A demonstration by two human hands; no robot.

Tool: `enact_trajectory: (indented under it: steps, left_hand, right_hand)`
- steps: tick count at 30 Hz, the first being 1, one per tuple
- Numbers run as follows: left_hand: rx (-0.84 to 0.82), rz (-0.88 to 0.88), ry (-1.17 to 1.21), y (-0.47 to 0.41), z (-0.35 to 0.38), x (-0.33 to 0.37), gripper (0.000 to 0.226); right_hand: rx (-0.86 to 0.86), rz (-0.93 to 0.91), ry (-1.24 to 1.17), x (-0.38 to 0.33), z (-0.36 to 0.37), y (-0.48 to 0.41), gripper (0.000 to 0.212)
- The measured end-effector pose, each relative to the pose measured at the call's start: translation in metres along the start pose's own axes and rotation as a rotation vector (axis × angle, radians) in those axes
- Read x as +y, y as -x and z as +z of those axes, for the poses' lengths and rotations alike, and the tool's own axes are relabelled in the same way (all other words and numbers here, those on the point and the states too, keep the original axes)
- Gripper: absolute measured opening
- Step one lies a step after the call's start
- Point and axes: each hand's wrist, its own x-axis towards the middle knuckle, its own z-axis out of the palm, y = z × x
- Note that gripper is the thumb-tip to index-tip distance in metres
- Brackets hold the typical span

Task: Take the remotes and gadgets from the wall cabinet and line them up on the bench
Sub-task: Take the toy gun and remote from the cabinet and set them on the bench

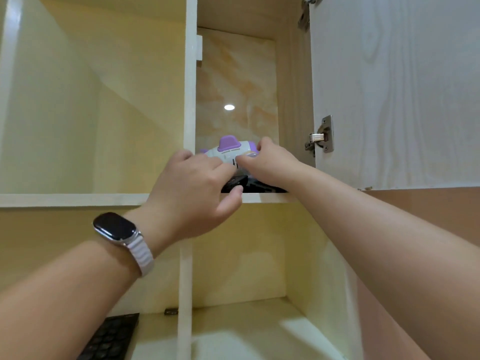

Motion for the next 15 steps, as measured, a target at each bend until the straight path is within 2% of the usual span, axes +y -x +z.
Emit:
enact_trajectory:
  steps: [5,11,12,15]
  left_hand:
    - [-0.155,0.158,-0.076,-0.023,-0.010,-0.024,0.024]
    - [-0.116,0.098,-0.079,-0.018,-0.013,-0.026,0.027]
    - [-0.100,0.076,-0.075,-0.016,-0.013,-0.025,0.025]
    - [-0.077,0.052,-0.073,-0.010,-0.010,-0.023,0.026]
  right_hand:
    - [-0.032,-0.033,-0.018,0.004,0.008,-0.005,0.032]
    - [0.058,-0.112,-0.171,0.009,0.001,0.001,0.024]
    - [0.096,-0.126,-0.196,0.010,0.000,0.002,0.024]
    - [0.211,-0.198,-0.304,0.013,0.003,0.007,0.045]
